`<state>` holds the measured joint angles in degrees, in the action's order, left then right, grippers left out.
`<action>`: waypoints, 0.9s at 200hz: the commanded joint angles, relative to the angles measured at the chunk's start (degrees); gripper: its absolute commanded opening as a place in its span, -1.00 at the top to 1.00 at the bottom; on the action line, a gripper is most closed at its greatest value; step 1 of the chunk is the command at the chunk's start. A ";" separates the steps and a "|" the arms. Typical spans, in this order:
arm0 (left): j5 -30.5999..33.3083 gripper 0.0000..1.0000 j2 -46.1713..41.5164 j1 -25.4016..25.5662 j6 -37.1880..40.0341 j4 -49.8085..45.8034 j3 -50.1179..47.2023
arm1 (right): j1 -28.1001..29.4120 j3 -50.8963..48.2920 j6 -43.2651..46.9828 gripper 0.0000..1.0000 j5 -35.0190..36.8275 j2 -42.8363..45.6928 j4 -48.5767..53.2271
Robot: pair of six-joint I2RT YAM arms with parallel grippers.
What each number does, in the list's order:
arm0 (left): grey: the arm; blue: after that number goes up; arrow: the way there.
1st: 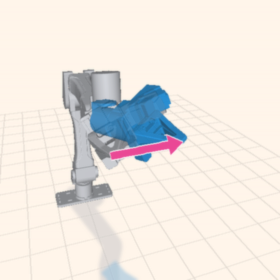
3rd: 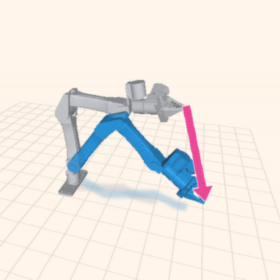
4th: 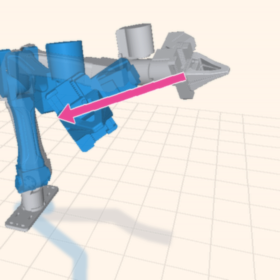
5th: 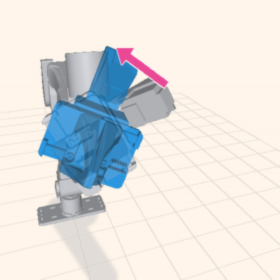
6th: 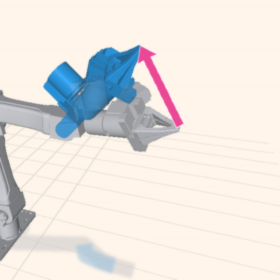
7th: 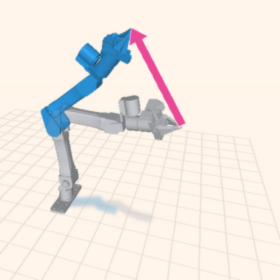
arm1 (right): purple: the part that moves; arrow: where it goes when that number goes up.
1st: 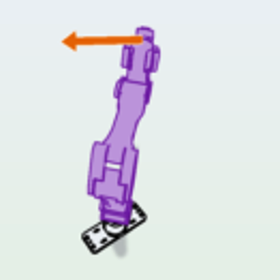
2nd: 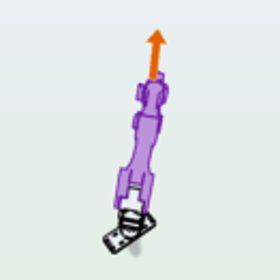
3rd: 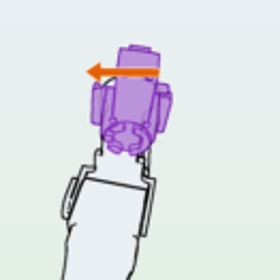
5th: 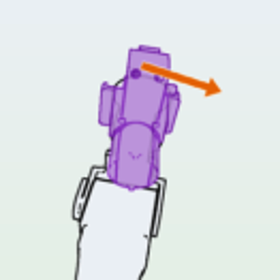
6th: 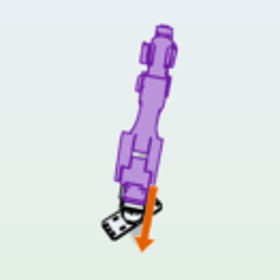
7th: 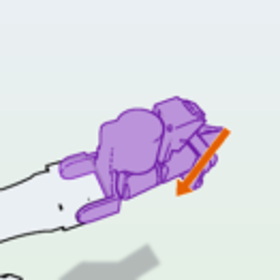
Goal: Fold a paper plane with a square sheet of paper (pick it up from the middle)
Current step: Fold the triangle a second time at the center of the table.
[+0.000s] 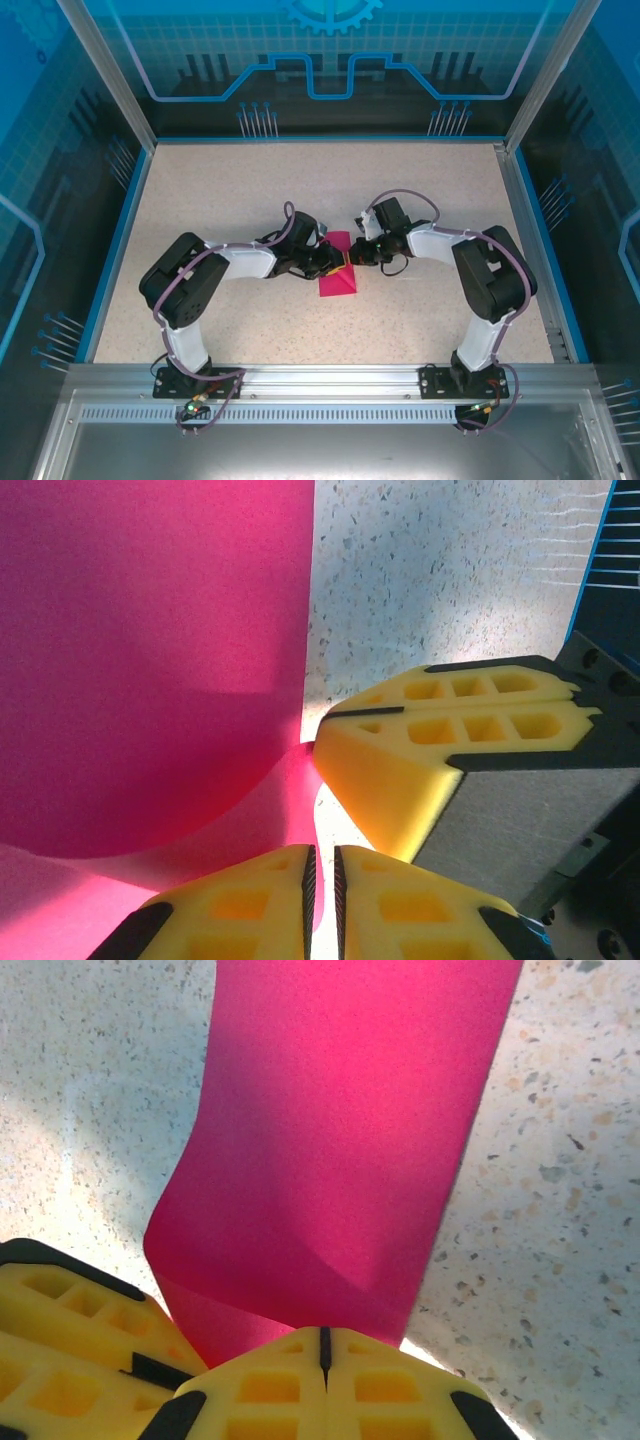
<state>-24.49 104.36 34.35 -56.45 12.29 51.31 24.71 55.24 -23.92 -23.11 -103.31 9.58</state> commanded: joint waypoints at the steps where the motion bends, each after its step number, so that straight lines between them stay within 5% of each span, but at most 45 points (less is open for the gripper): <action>1: -0.73 0.64 1.02 0.38 2.14 -1.60 1.75 | -0.36 1.17 -0.22 0.95 0.56 -1.23 0.37; 180: -0.63 0.64 4.11 0.46 2.99 -3.10 2.69 | -0.35 2.89 -0.89 0.95 2.32 -3.69 0.96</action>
<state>-24.47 107.07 34.35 -55.11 10.76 52.38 24.71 56.55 -24.38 -21.39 -105.78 9.65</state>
